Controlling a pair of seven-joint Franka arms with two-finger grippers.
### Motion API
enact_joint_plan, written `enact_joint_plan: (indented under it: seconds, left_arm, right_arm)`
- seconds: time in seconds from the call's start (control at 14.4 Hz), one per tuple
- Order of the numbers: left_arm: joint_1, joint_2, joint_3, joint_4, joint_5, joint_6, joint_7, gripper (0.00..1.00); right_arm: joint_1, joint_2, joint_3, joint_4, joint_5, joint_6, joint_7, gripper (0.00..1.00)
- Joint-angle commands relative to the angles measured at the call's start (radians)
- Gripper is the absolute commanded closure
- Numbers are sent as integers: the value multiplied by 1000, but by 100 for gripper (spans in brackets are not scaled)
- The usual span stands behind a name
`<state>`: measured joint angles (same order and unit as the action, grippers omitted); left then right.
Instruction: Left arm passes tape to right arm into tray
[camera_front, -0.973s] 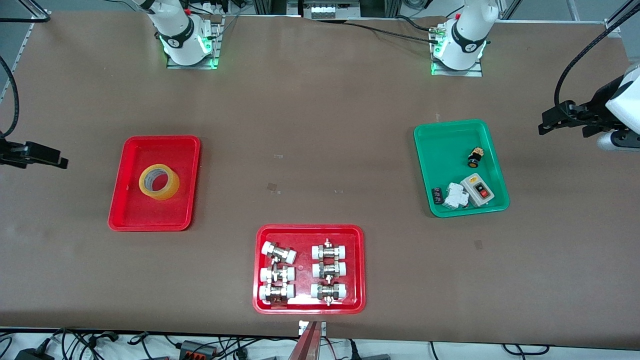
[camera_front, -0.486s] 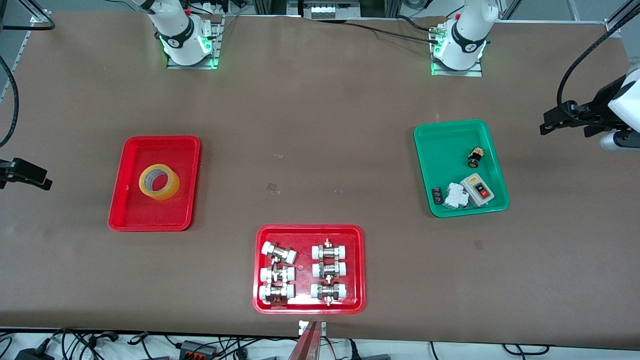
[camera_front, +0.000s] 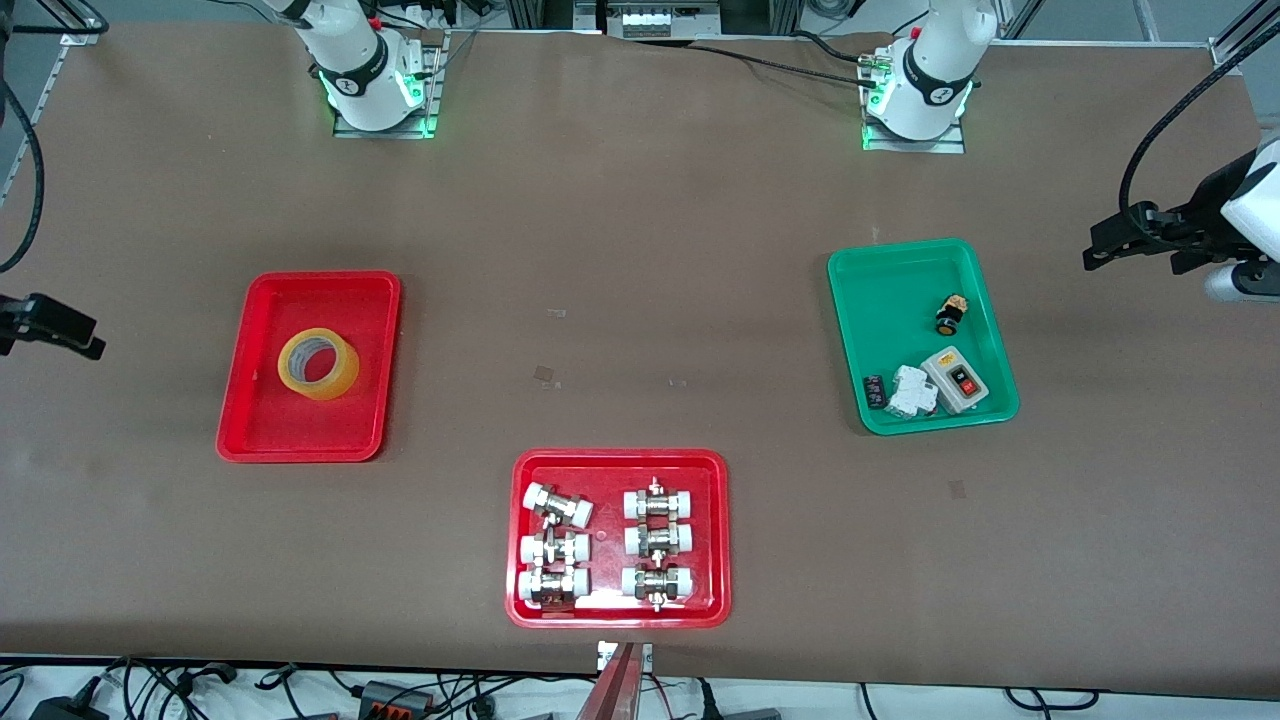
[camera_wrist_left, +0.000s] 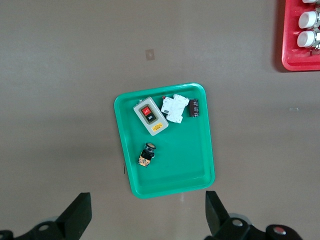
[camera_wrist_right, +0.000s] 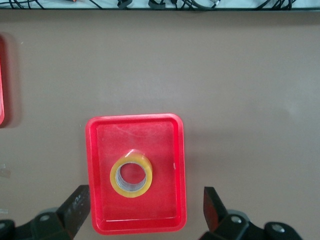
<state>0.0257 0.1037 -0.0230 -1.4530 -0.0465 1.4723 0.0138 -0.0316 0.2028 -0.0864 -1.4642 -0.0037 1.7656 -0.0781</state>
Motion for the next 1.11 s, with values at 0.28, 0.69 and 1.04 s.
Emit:
enact_joint_plan:
  seconds: [0.28,0.69,1.04]
  left_arm:
    - [0,11,2,29,-3,-20,-3,0]
    - [-1,11,2,28,-3,-32,-3,0]
    - [-1,11,-3,29,-3,-32,-5,0]
  right_arm:
    - [35,-161,-1,-232,-5,38,23,0]
    - [42,-158,2,-223,-7,6,23,0]
    - [21,-160,7,-216,1,9,24,0]
